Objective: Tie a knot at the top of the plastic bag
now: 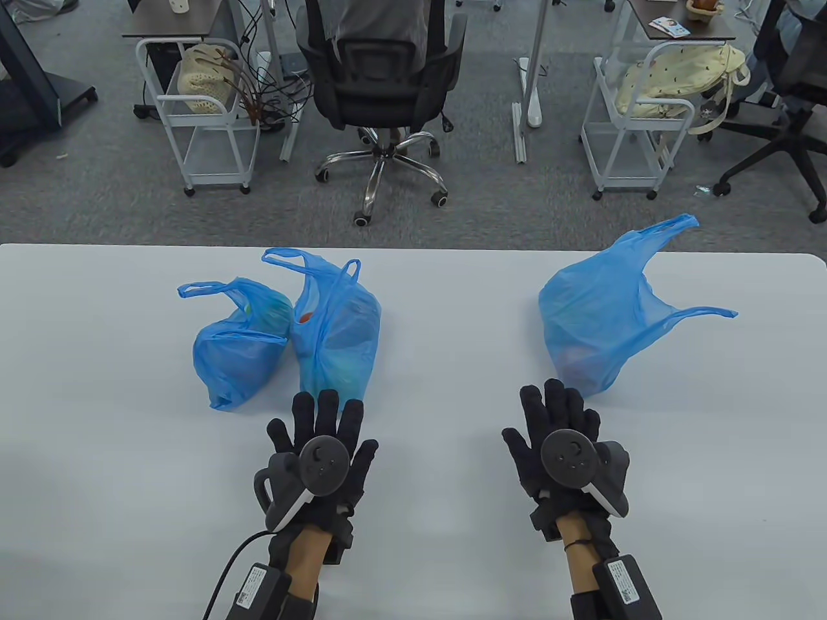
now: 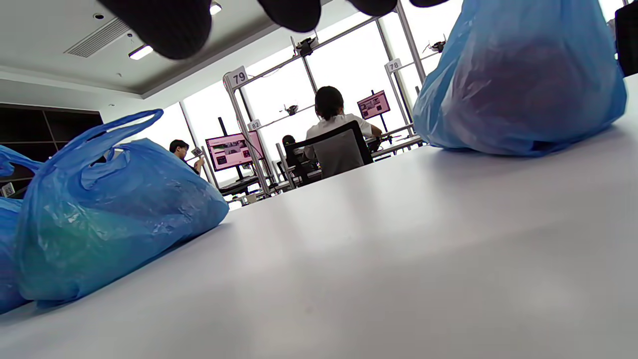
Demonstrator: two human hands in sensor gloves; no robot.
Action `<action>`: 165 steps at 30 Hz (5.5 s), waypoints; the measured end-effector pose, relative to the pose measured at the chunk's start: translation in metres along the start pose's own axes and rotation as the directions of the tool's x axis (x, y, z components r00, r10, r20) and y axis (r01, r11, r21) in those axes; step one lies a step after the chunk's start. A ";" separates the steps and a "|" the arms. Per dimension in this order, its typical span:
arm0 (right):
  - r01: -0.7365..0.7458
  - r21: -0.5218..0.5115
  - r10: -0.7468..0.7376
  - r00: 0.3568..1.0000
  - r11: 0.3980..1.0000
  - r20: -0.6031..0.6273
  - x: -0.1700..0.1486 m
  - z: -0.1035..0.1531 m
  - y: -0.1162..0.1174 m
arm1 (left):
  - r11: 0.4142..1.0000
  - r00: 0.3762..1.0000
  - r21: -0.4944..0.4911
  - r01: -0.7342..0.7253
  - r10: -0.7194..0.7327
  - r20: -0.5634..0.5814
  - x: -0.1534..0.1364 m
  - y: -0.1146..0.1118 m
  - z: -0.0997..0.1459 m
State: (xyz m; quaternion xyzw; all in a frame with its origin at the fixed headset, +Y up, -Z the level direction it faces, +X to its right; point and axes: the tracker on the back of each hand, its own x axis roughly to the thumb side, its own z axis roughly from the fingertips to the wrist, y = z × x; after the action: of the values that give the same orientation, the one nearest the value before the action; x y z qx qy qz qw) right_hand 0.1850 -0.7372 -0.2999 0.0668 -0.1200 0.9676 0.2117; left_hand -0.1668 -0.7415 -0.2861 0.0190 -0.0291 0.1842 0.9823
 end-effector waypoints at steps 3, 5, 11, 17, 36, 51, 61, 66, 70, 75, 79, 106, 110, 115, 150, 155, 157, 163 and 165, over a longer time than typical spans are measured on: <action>0.009 -0.036 -0.007 0.999 0.999 0.037 0.000 0.000 -0.003 | 1.000 1.000 0.014 -0.012 0.012 0.004 -0.001 0.001 0.000; 0.019 -0.087 -0.015 0.999 0.996 0.048 -0.002 0.000 -0.007 | 1.000 1.000 0.012 -0.018 0.018 0.005 -0.001 0.001 0.000; 0.108 -0.265 -0.120 0.992 0.958 -0.027 -0.020 0.008 -0.022 | 0.999 0.999 0.015 -0.037 0.037 0.010 0.000 0.001 0.001; 0.290 -0.359 -0.387 0.892 0.887 -0.234 -0.056 0.015 -0.027 | 0.997 0.997 0.018 -0.075 0.075 0.004 -0.003 0.003 0.001; 0.472 -0.455 -0.651 0.618 0.755 -0.440 -0.106 -0.007 -0.024 | 0.997 1.000 0.082 -0.018 0.018 -0.003 -0.006 0.010 0.000; 0.354 -0.656 -0.716 0.551 0.666 -0.429 -0.139 -0.070 -0.018 | 0.986 0.992 0.109 -0.125 0.127 -0.009 -0.013 0.011 -0.009; 0.438 -0.697 -0.786 0.541 0.567 -0.299 -0.128 -0.067 -0.023 | 0.985 0.990 0.099 -0.140 0.142 -0.009 -0.014 0.011 -0.008; 0.538 -0.658 -0.815 0.540 0.527 -0.211 -0.118 -0.063 -0.031 | 0.980 0.985 0.103 -0.168 0.170 -0.006 -0.016 0.013 -0.007; 0.569 -0.675 -0.845 0.511 0.469 -0.156 -0.105 -0.052 -0.036 | 0.975 0.979 0.098 -0.199 0.201 -0.012 -0.019 0.015 -0.008; 0.631 -0.629 -0.830 0.556 0.454 -0.042 -0.073 -0.043 -0.053 | 0.965 0.970 0.100 -0.242 0.244 -0.006 -0.023 0.017 -0.008; 0.700 -0.543 -0.812 0.582 0.464 0.055 -0.032 -0.031 -0.071 | 0.951 0.957 0.110 -0.288 0.289 0.008 -0.022 0.020 -0.006; 0.748 0.223 -0.780 0.612 0.625 0.131 0.076 -0.007 0.015 | 0.544 0.549 -0.219 -0.810 0.835 0.041 -0.024 0.029 -0.001; 0.725 0.225 -0.758 0.636 0.651 0.141 0.077 -0.007 0.014 | 0.609 0.605 -0.091 -0.788 0.793 0.070 -0.017 0.030 0.000; 0.750 0.209 -0.777 0.621 0.627 0.101 0.065 -0.008 0.012 | 0.540 0.533 -0.097 -0.836 0.841 0.089 -0.010 0.029 0.003; 0.907 0.230 -0.936 0.347 0.352 0.062 0.083 -0.002 -0.004 | 0.365 0.351 -0.302 -0.881 0.931 0.101 0.015 0.019 0.004; 0.864 0.289 -0.910 0.409 0.412 0.076 0.088 -0.003 0.000 | 0.346 0.339 -0.320 -0.882 0.937 0.078 0.017 0.013 0.002; 0.777 0.266 -0.821 0.547 0.570 0.162 0.093 -0.001 -0.001 | 0.380 0.373 -0.330 -0.864 0.924 0.086 0.019 0.012 0.002; 0.547 0.159 -0.565 0.745 0.822 0.356 0.123 0.012 -0.003 | 0.640 0.623 -0.262 -0.722 0.767 0.157 0.031 0.010 0.006; 0.530 0.131 -0.537 0.757 0.838 0.371 0.123 0.013 -0.003 | 0.605 0.589 -0.293 -0.740 0.794 0.152 0.029 0.010 0.004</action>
State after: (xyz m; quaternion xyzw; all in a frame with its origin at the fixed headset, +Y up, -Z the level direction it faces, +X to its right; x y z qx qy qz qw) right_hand 0.0769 -0.6896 -0.2651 0.2929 -0.1275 0.8343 0.4493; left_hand -0.1438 -0.7224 -0.2802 -0.0690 -0.1845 0.5830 0.7882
